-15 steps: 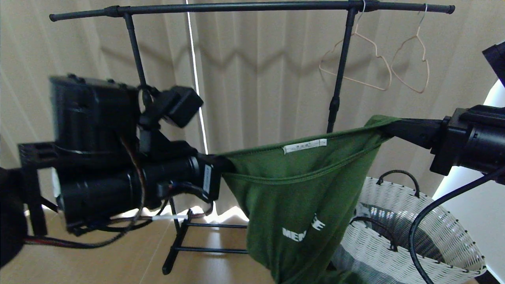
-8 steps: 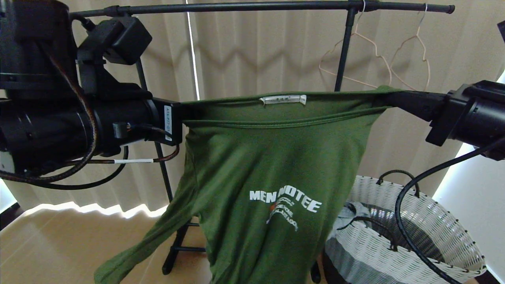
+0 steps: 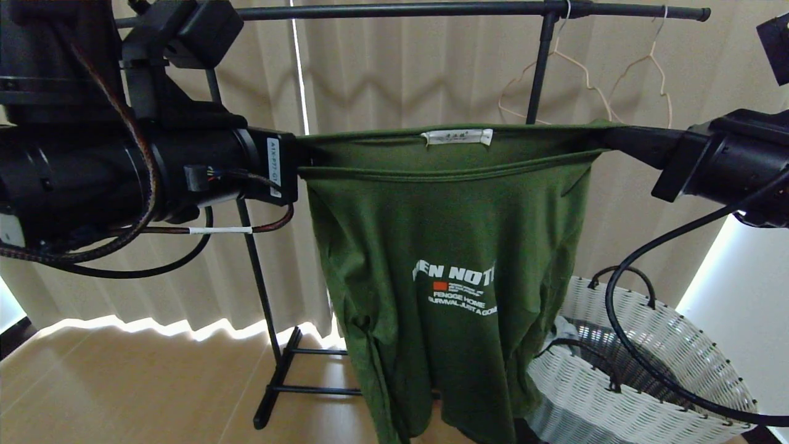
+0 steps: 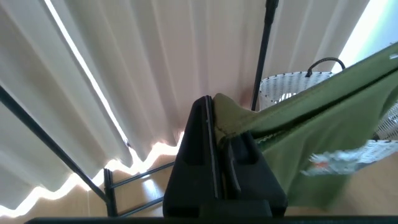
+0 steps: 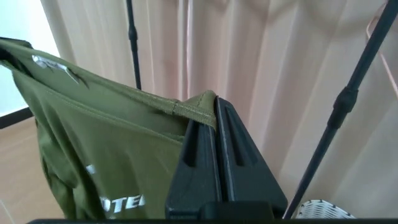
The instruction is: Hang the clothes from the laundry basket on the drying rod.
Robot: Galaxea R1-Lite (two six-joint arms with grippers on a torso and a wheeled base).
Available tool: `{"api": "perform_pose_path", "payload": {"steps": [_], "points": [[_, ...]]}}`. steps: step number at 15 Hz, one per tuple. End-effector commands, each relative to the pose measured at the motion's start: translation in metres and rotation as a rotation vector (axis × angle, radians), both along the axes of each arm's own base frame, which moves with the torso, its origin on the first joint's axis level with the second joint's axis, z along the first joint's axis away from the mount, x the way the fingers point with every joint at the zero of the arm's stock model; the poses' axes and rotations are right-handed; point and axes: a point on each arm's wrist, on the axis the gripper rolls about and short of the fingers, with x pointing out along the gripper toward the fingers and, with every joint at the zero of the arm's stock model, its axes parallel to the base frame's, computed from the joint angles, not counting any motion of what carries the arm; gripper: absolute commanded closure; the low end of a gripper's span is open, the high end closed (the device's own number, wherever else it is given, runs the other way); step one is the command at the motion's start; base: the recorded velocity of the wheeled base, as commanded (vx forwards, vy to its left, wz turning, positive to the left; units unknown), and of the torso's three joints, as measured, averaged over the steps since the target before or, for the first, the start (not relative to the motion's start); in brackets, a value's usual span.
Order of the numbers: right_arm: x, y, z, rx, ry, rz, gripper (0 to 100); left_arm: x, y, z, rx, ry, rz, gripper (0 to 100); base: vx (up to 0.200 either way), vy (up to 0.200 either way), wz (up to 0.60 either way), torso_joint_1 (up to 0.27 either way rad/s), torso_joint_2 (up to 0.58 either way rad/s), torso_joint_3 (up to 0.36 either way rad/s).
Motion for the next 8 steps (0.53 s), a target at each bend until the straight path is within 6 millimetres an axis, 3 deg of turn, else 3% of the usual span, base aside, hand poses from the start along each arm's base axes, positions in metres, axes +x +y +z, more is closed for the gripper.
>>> {"api": "perform_pose_path", "payload": {"steps": [1,5,8], "points": [[0.001,-0.001,-0.003,-0.005,0.014,-0.003,100,0.0,-0.001,0.0,-0.001,-0.002,-0.004,100,0.0,0.0,0.0,0.0,0.0,0.0],[-0.008,-0.014,-0.004,-0.002,0.012,-0.043,100,0.002,-0.004,-0.004,-0.002,0.017,-0.019,100,0.0,0.0,0.0,0.0,0.0,0.0],[-0.028,-0.019,-0.019,-0.012,0.046,-0.032,100,0.007,-0.007,-0.007,0.003,0.025,-0.019,100,0.0,0.0,0.0,0.0,0.0,0.0]]}}
